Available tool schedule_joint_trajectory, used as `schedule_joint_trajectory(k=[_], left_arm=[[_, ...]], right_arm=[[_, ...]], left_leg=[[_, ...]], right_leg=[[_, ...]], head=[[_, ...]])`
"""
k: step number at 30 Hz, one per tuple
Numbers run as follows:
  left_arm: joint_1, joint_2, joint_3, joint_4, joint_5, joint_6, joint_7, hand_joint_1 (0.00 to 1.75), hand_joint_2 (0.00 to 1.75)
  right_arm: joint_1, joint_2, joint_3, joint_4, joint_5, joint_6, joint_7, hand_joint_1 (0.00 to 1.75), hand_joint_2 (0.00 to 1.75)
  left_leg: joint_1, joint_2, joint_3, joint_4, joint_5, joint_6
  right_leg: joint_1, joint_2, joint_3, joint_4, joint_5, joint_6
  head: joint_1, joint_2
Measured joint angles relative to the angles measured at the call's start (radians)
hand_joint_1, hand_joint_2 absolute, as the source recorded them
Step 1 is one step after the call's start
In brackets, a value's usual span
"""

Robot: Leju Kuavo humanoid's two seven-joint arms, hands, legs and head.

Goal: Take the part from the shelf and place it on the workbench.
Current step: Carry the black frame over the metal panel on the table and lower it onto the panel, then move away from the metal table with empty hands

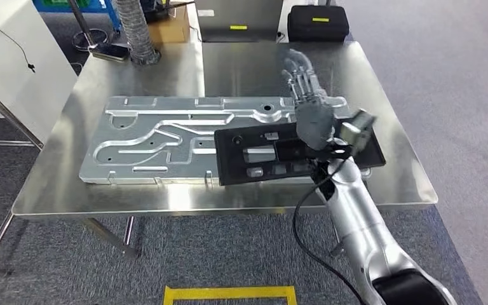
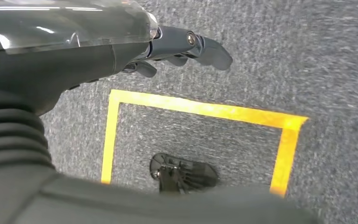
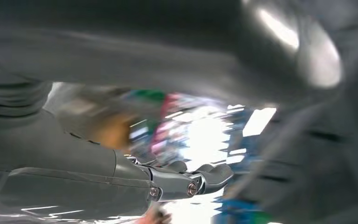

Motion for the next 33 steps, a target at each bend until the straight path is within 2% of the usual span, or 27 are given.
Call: schedule_joint_trajectory(k=[2,4,6,7,8,9,11,12,13,15,17,18,19,21,22,23,24,27,28,29,31,32,33], left_arm=[[0.005,-0.002,0.008,0.000,0.013,-0.003,-0.002,0.00,0.00],[0.008,-0.004,0.019,0.000,0.028,-0.008,-0.008,0.00,0.00],[0.012,-0.004,0.030,0.000,0.042,-0.015,-0.018,0.00,0.00],[0.014,-0.004,0.035,0.000,0.048,-0.019,-0.024,0.00,0.00],[0.015,-0.005,0.040,0.000,0.053,-0.024,-0.031,0.00,0.00],[0.015,-0.006,0.045,0.000,0.057,-0.029,-0.037,0.00,0.00],[0.015,-0.010,0.051,0.000,0.065,-0.040,-0.046,0.00,0.00],[0.014,-0.012,0.055,0.000,0.068,-0.046,-0.048,0.00,0.00],[0.015,-0.014,0.060,0.000,0.072,-0.050,-0.049,0.00,0.00],[0.017,-0.016,0.068,0.000,0.077,-0.056,-0.049,0.00,0.00],[0.017,-0.014,0.074,0.000,0.078,-0.058,-0.048,0.00,0.00],[0.016,-0.014,0.076,0.000,0.078,-0.059,-0.048,0.00,0.00],[0.016,-0.013,0.078,0.000,0.079,-0.060,-0.048,0.00,0.00],[0.017,-0.013,0.081,0.000,0.084,-0.062,-0.048,0.00,0.00],[0.017,-0.013,0.083,0.000,0.087,-0.062,-0.048,0.00,0.00],[0.018,-0.012,0.085,0.000,0.090,-0.062,-0.049,0.00,0.00],[0.018,-0.012,0.087,0.000,0.092,-0.062,-0.049,0.00,0.00],[0.014,-0.011,0.089,0.000,0.093,-0.062,-0.051,0.00,0.00],[0.012,-0.011,0.089,0.000,0.093,-0.062,-0.051,0.00,0.00],[0.012,-0.011,0.089,0.000,0.092,-0.062,-0.050,0.00,0.00],[0.012,-0.011,0.090,0.000,0.092,-0.060,-0.047,0.00,0.00],[0.012,-0.012,0.090,0.000,0.092,-0.059,-0.044,0.00,0.00],[0.011,-0.013,0.091,0.000,0.094,-0.057,-0.041,0.00,0.00]], right_arm=[[0.050,-0.017,-0.065,-0.161,-0.068,0.025,0.007,0.00,0.00],[0.094,-0.035,-0.147,-0.305,-0.036,-0.027,-0.002,0.00,0.00],[0.144,-0.047,-0.245,-0.434,0.087,-0.145,-0.013,0.00,0.00],[0.171,-0.050,-0.293,-0.489,0.166,-0.221,-0.016,0.00,0.00],[0.201,-0.052,-0.342,-0.542,0.254,-0.315,-0.019,0.00,0.00],[0.233,-0.056,-0.388,-0.589,0.338,-0.417,-0.020,0.00,0.00],[0.311,-0.068,-0.484,-0.669,0.474,-0.621,-0.023,0.00,0.00],[0.359,-0.074,-0.532,-0.697,0.516,-0.705,-0.024,0.00,0.00],[0.407,-0.081,-0.579,-0.716,0.543,-0.771,-0.024,0.00,0.00],[0.503,-0.091,-0.664,-0.734,0.573,-0.861,-0.023,0.00,0.00],[0.584,-0.096,-0.731,-0.735,0.595,-0.918,-0.022,0.00,0.00],[0.620,-0.097,-0.756,-0.733,0.604,-0.935,-0.022,0.00,0.00],[0.653,-0.096,-0.777,-0.730,0.611,-0.944,-0.022,0.00,0.00],[0.707,-0.091,-0.811,-0.722,0.623,-0.942,-0.022,0.00,0.00],[0.728,-0.085,-0.826,-0.717,0.631,-0.936,-0.022,0.00,0.00],[0.745,-0.078,-0.839,-0.711,0.638,-0.931,-0.022,0.00,0.00],[0.759,-0.068,-0.851,-0.704,0.650,-0.926,-0.022,0.00,0.00],[0.787,-0.036,-0.876,-0.677,0.694,-0.914,-0.021,0.00,0.00],[0.792,-0.025,-0.882,-0.668,0.707,-0.911,-0.021,0.00,0.00],[0.795,-0.015,-0.887,-0.658,0.719,-0.908,-0.021,0.00,0.00],[0.799,0.002,-0.896,-0.640,0.739,-0.896,-0.021,0.00,0.00],[0.800,0.010,-0.900,-0.629,0.749,-0.888,-0.021,0.00,0.00],[0.800,0.017,-0.906,-0.616,0.761,-0.879,-0.021,0.00,0.00]], left_leg=[[0.001,-0.001,0.001,-0.004,0.003,0.014],[0.002,-0.001,0.002,-0.008,0.005,0.026],[0.001,-0.002,0.001,-0.008,0.003,0.031],[0.000,-0.002,0.001,-0.008,0.003,0.032],[-0.001,-0.002,0.002,-0.008,0.002,0.033],[-0.003,-0.002,0.003,-0.008,0.001,0.034],[-0.005,-0.004,0.007,-0.008,-0.001,0.033],[-0.006,-0.006,0.008,-0.008,-0.003,0.031],[-0.007,-0.008,0.010,-0.008,-0.005,0.027],[-0.008,-0.010,0.013,-0.009,-0.006,0.018],[-0.009,-0.006,0.013,0.000,-0.020,0.009],[-0.010,-0.005,0.007,0.024,-0.043,0.004],[-0.010,-0.002,-0.008,0.069,-0.080,0.000],[-0.007,0.000,-0.052,0.198,-0.158,-0.008],[-0.005,0.001,-0.066,0.249,-0.181,-0.012],[-0.005,0.001,-0.065,0.266,-0.184,-0.014],[-0.004,0.001,-0.043,0.242,-0.170,-0.015],[-0.005,0.001,0.081,0.039,-0.099,-0.007],[-0.007,0.000,0.104,-0.003,-0.088,-0.002],[-0.010,0.000,0.111,-0.021,-0.084,0.005],[-0.012,0.001,0.104,-0.023,-0.071,0.019],[-0.012,0.003,0.099,-0.024,-0.062,0.026],[-0.010,0.005,0.091,-0.027,-0.052,0.034]], right_leg=[[-0.004,0.000,-0.005,0.017,-0.017,0.012],[-0.007,0.002,-0.042,0.102,-0.070,0.021],[-0.007,0.003,-0.106,0.236,-0.132,0.027],[-0.007,0.003,-0.129,0.281,-0.143,0.028],[-0.007,0.003,-0.135,0.289,-0.135,0.027],[-0.007,0.002,-0.120,0.256,-0.109,0.024],[-0.002,0.000,-0.047,0.110,-0.043,0.012],[0.002,-0.002,-0.015,0.047,-0.021,0.006],[0.006,-0.004,0.005,0.007,-0.011,0.001],[0.010,-0.005,0.014,-0.009,-0.007,-0.005],[0.003,-0.005,0.018,-0.017,0.000,-0.013],[-0.001,-0.006,0.019,-0.022,0.005,-0.017],[-0.005,-0.008,0.019,-0.025,0.007,-0.020],[-0.005,-0.009,0.013,-0.024,0.010,-0.023],[-0.005,-0.009,0.008,-0.022,0.012,-0.023],[-0.006,-0.009,0.004,-0.019,0.014,-0.023],[-0.006,-0.009,-0.001,-0.016,0.016,-0.021],[-0.006,-0.006,-0.013,-0.003,0.022,-0.012],[-0.004,-0.005,-0.016,-0.001,0.026,-0.007],[-0.004,-0.004,-0.018,0.001,0.030,-0.001],[-0.005,-0.002,-0.021,0.000,0.039,0.013],[-0.008,0.000,-0.025,0.004,0.033,0.019],[-0.010,0.001,-0.034,0.021,0.011,0.025]], head=[[0.000,0.000],[0.000,0.000],[0.000,0.000],[0.000,0.000],[0.000,0.000],[0.000,0.000],[0.000,0.000],[0.000,0.000],[0.000,0.000],[0.000,0.000],[0.000,0.000],[0.000,0.000],[0.000,0.000],[0.000,0.000],[0.000,0.000],[0.000,0.000],[0.000,0.000],[0.000,0.000],[0.000,0.000],[0.000,0.000],[0.000,0.000],[0.000,0.000],[0.000,0.000]])
